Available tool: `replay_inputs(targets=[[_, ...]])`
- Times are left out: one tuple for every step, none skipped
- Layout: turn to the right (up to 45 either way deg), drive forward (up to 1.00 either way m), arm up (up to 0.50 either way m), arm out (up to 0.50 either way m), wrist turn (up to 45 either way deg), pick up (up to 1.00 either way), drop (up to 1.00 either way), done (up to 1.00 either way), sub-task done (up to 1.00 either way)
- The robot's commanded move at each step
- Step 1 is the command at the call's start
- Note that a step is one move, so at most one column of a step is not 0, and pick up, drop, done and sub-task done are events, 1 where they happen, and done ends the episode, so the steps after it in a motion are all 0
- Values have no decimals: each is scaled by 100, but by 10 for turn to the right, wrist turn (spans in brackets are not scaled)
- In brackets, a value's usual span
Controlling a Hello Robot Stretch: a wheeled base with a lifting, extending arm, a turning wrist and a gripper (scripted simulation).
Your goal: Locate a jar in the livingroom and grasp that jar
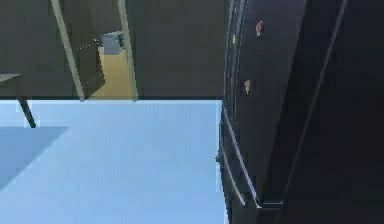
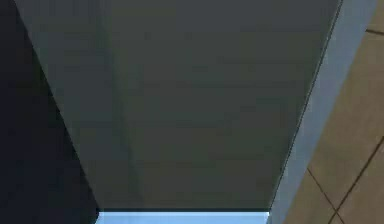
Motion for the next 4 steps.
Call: replay_inputs(targets=[[-450, 0, 0, 0, 0, 0, 0, 0, 0], [-390, 0, 0, 0, 0, 0, 0, 0, 0], [0, 100, 0, 0, 0, 0, 0, 0, 0], [0, 100, 0, 0, 0, 0, 0, 0, 0]])
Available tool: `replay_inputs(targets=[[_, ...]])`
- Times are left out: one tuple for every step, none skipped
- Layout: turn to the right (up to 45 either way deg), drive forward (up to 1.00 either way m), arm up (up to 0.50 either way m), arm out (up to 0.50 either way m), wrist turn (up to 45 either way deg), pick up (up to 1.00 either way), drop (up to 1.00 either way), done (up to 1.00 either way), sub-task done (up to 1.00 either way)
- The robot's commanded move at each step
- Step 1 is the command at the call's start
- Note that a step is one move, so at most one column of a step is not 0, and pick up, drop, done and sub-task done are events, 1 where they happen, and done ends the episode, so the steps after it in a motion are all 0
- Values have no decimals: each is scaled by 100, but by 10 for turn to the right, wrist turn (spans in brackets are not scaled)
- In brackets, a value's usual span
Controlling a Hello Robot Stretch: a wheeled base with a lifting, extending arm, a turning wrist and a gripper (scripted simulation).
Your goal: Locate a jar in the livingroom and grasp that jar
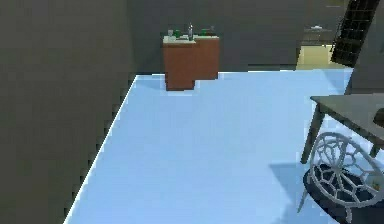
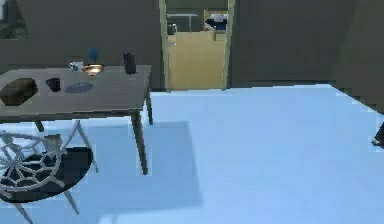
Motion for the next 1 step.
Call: replay_inputs(targets=[[0, 100, 0, 0, 0, 0, 0, 0, 0]])
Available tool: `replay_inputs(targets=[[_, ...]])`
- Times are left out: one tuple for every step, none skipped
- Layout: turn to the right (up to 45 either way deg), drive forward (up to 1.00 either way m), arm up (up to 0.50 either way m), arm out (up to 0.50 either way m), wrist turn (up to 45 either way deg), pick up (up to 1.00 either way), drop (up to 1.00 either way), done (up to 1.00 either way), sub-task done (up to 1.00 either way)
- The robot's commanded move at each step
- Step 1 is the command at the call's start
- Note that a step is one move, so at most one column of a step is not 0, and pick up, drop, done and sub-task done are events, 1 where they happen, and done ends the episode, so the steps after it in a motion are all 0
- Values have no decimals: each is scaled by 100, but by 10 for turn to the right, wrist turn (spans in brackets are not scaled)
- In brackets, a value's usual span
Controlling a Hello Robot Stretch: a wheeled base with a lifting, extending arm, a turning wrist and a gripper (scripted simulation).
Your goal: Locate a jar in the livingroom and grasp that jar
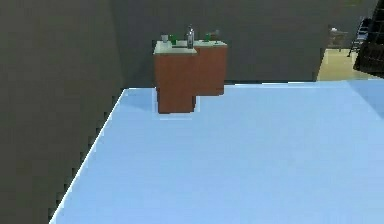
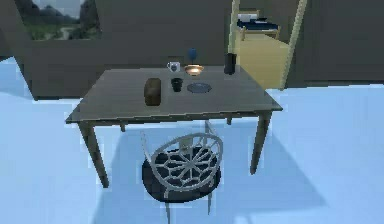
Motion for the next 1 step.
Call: replay_inputs(targets=[[0, 15, 0, 0, 0, 0, 0, 0, 0]])
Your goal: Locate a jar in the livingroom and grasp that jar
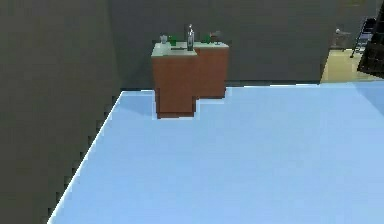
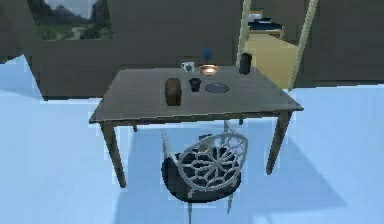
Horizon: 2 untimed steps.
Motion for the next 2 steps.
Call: replay_inputs(targets=[[300, 0, 0, 0, 0, 0, 0, 0, 0], [0, 100, 0, 0, 0, 0, 0, 0, 0]])
